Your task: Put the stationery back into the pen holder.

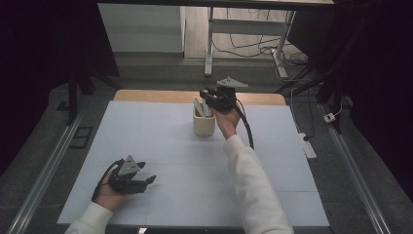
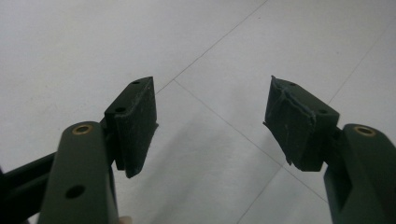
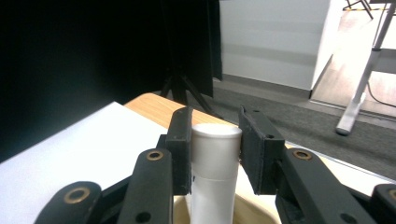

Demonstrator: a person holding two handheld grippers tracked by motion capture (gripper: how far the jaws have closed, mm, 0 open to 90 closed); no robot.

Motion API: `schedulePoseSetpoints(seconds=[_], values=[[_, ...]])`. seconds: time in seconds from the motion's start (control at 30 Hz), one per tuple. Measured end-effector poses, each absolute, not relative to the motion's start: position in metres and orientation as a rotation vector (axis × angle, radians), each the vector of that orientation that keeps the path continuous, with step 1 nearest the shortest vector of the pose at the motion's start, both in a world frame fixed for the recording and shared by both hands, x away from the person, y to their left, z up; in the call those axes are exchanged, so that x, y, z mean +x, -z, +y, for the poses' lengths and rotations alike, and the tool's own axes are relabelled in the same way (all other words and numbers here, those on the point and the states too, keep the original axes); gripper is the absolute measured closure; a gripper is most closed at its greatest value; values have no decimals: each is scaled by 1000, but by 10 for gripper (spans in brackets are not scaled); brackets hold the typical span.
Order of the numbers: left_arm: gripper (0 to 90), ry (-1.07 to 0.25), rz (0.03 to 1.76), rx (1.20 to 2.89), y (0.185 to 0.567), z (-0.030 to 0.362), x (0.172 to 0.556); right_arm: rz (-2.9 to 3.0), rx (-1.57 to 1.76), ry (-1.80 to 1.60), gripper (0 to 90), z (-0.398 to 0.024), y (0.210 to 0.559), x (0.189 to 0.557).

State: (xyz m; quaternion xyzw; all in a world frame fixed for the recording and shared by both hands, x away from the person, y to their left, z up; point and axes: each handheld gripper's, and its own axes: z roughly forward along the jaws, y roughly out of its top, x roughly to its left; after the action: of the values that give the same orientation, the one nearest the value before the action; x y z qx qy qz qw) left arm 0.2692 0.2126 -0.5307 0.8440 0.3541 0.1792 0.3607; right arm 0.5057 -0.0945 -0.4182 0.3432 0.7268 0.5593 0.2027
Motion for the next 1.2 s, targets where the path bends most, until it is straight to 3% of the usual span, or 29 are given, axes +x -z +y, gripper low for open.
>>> schedulePoseSetpoints(seconds=[0.07, 0.17, 0.3, 1.2], values=[[341, -461, 913, 2175, 531, 213, 269, 2030, 954, -1548, 657, -95, 421, 507], [341, -461, 913, 2174, 531, 213, 269, 2034, 955, -1516, 548, -95, 421, 506], [341, -463, 913, 2176, 531, 213, 269, 2094, 953, -1519, 501, -99, 419, 501], [340, -466, 911, 2183, 531, 209, 269, 2248, 825, -1482, 483, -176, 439, 411]])
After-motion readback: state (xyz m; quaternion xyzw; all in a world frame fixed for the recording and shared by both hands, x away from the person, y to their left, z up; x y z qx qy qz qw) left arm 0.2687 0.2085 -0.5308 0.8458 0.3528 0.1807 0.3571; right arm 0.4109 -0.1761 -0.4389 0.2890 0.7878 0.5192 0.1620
